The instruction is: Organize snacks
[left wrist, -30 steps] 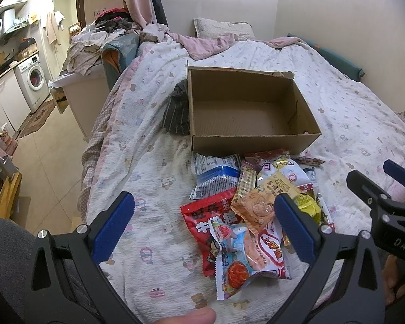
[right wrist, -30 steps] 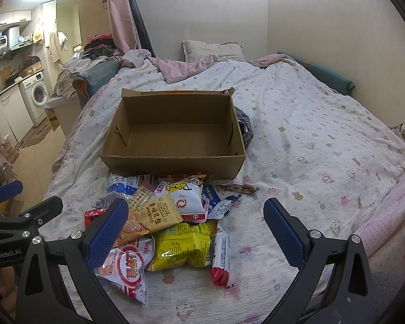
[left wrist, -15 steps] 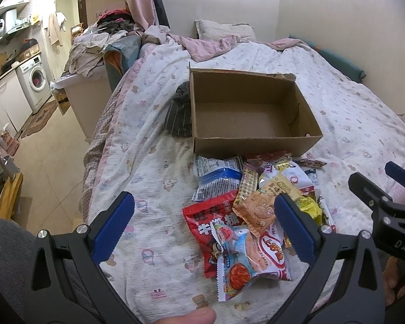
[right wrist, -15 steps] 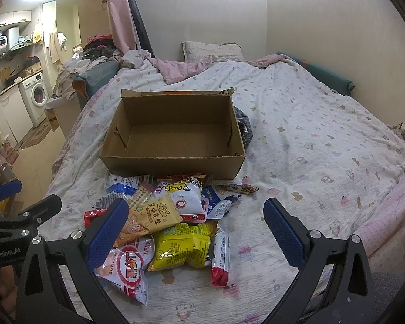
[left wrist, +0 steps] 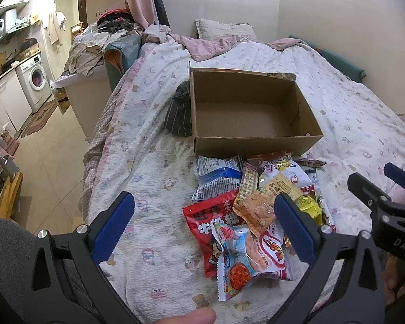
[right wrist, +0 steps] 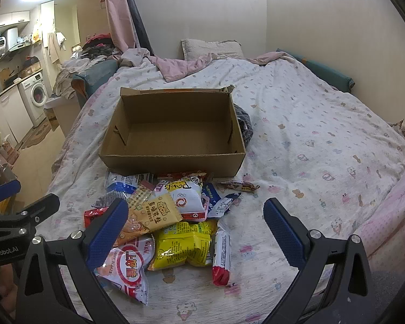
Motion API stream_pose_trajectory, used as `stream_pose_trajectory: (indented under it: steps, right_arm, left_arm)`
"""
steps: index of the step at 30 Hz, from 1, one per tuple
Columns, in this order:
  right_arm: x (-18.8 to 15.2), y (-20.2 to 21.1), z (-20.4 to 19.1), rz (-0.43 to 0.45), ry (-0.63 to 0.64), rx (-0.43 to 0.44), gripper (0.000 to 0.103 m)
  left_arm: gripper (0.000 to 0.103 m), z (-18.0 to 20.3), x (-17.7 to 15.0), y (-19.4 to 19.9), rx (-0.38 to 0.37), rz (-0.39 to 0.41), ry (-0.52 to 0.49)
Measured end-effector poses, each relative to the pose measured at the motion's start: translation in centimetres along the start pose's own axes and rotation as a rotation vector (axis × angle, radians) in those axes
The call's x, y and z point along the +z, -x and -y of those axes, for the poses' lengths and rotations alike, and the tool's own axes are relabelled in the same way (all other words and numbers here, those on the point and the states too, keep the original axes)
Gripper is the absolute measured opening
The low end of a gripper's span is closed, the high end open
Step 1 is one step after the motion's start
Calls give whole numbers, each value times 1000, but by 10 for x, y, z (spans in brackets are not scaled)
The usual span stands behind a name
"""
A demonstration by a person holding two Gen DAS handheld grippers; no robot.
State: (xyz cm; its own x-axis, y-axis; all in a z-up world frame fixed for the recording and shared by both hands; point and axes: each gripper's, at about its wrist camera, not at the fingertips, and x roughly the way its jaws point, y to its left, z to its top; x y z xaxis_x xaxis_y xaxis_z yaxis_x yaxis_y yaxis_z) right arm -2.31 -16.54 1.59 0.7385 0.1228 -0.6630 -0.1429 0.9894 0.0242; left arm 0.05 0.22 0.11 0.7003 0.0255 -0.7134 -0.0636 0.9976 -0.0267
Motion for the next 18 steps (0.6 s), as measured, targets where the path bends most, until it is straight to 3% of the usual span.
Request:
stream_pose_trajectory:
  steps: [18]
  right_arm:
    - [-1,-2,-2,-11,1,7,102]
  left_arm:
    - [102,2,-2,-1,-4,-6,0]
